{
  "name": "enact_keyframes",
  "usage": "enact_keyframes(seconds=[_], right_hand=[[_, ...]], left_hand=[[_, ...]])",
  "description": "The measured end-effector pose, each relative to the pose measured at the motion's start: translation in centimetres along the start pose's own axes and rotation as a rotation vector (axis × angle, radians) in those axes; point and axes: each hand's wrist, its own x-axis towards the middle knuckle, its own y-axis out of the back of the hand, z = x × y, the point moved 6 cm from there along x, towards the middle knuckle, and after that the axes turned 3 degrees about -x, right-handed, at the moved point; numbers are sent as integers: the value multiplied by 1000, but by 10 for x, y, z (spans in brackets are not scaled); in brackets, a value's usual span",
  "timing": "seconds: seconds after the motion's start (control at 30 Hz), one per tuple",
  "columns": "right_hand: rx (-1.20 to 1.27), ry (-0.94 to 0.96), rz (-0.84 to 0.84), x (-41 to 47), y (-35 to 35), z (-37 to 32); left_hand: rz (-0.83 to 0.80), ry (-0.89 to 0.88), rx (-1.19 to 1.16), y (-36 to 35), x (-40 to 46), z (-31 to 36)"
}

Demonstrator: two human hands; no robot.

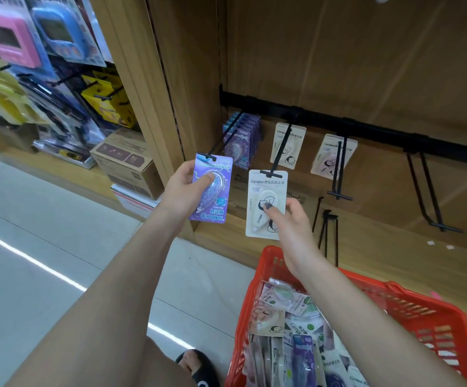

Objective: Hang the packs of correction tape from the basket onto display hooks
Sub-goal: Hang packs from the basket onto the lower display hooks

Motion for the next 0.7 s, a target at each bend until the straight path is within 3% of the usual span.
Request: enact_keyframes(seconds=[0.7], right_hand=[[-166,146,65,1,-4,-2]], left_hand=[[109,60,39,-7,9,-2]])
